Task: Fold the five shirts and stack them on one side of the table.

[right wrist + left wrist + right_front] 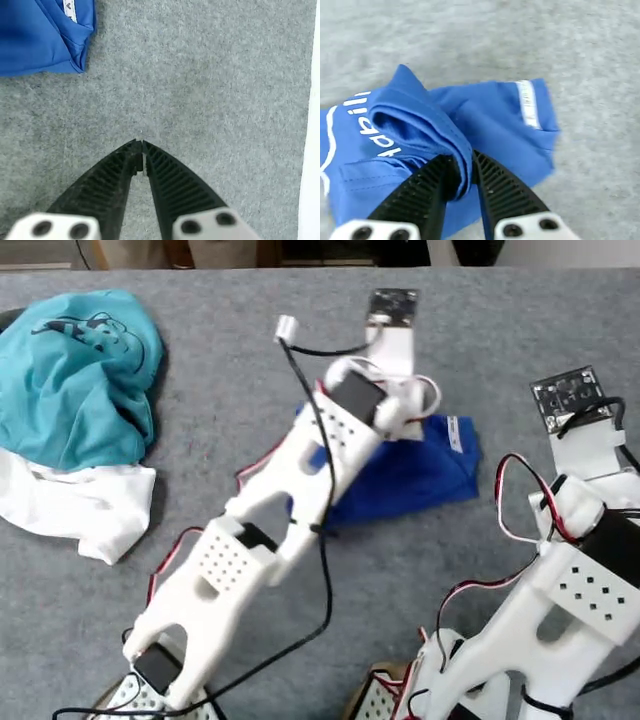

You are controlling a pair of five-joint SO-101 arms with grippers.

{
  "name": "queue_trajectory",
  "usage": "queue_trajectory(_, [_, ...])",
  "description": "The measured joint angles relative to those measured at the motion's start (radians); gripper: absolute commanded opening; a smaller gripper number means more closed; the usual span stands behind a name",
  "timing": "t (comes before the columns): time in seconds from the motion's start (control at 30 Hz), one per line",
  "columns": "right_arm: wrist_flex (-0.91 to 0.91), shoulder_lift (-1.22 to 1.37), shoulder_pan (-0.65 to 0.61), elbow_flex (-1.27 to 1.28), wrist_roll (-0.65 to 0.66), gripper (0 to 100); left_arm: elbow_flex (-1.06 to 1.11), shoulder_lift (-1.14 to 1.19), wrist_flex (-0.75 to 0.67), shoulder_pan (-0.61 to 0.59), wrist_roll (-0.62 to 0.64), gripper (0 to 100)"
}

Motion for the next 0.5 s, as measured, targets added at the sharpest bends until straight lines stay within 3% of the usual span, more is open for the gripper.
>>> queue_trajectory(0.5, [0.000,0.000,0.012,0.000,-0.023,0.3,0.000,0.135,-0.269,0.097,0.002,2])
